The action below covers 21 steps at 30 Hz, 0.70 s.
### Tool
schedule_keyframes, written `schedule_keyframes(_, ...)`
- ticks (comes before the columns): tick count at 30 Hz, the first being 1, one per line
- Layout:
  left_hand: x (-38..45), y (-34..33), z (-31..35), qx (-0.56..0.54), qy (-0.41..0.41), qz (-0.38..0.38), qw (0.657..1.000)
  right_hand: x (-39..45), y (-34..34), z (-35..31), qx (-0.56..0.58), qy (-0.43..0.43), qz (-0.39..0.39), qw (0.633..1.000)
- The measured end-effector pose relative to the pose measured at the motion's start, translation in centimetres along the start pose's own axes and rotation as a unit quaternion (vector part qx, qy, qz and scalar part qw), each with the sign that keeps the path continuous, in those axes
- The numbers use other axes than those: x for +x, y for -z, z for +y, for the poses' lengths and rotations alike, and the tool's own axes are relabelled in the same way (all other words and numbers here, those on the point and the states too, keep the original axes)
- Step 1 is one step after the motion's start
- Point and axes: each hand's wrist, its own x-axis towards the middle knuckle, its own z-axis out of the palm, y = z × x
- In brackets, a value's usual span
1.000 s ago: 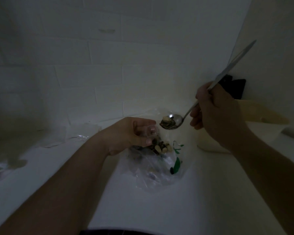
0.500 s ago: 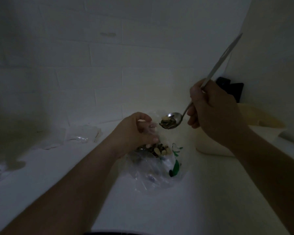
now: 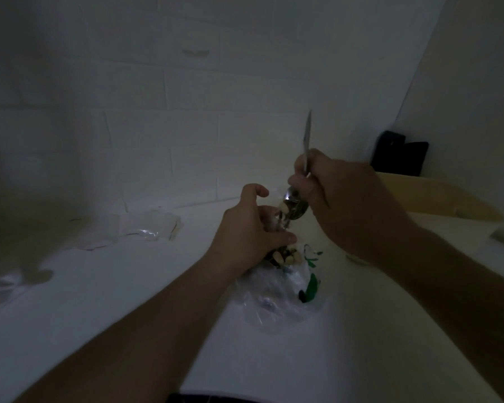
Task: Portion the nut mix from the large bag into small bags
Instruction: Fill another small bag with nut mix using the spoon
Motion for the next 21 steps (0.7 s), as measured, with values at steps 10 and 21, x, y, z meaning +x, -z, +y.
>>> schedule_keyframes(10,0.3,-0.3,-0.6,-0.016,0.001,0.024,1.000,-0.6,-0.6,0.7,-0.044,0.095,0.006,0.994)
schedule_keyframes(21,1.3,3.0,-1.5,-0.223,0.130,0.080,0.963,-3.1,-1.0,2.5,0.032,-0.014,0.085,0.996)
